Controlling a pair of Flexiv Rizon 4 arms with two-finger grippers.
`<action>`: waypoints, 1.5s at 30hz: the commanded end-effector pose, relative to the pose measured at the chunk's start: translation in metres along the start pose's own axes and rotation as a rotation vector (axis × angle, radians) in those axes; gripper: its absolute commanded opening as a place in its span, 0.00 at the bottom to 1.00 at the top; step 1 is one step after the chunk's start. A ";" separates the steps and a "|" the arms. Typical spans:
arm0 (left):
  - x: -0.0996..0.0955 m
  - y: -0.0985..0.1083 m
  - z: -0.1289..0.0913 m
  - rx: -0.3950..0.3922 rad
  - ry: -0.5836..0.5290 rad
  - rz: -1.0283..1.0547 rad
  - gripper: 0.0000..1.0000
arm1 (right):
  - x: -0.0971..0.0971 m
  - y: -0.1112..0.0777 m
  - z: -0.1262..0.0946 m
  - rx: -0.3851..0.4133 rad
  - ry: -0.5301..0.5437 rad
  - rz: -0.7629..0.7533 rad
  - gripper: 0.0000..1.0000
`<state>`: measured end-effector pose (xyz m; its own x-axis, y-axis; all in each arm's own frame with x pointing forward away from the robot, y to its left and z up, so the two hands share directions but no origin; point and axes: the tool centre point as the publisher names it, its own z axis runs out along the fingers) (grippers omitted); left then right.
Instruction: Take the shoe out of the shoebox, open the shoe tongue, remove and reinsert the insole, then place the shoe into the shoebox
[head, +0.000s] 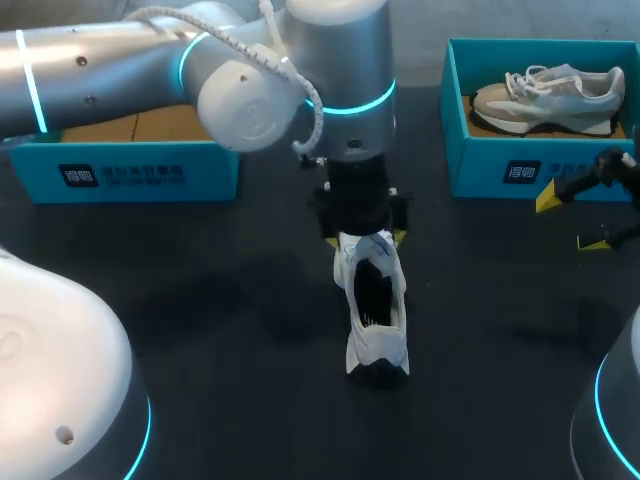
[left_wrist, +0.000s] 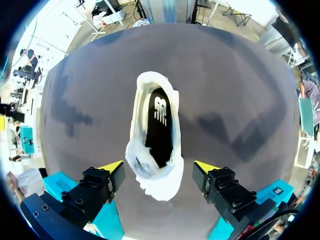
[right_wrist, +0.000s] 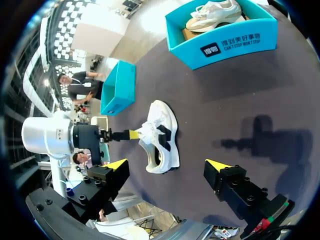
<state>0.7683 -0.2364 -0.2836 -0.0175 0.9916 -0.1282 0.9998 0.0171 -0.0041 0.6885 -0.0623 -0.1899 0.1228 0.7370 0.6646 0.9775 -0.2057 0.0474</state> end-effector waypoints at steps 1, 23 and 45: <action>0.006 0.008 -0.010 -0.009 -0.015 -0.012 0.90 | 0.000 0.000 0.001 -0.001 -0.004 0.002 1.00; -0.014 0.044 -0.001 0.018 -0.040 -0.016 0.41 | 0.000 0.000 0.001 -0.001 -0.004 0.002 1.00; -0.007 0.018 0.036 0.099 0.008 -0.025 0.35 | 0.000 0.000 0.001 -0.001 -0.004 0.002 1.00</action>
<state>0.7898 -0.2520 -0.3188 -0.0413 0.9928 -0.1128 0.9932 0.0285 -0.1129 0.6885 -0.0623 -0.1899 0.1228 0.7370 0.6646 0.9775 -0.2057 0.0474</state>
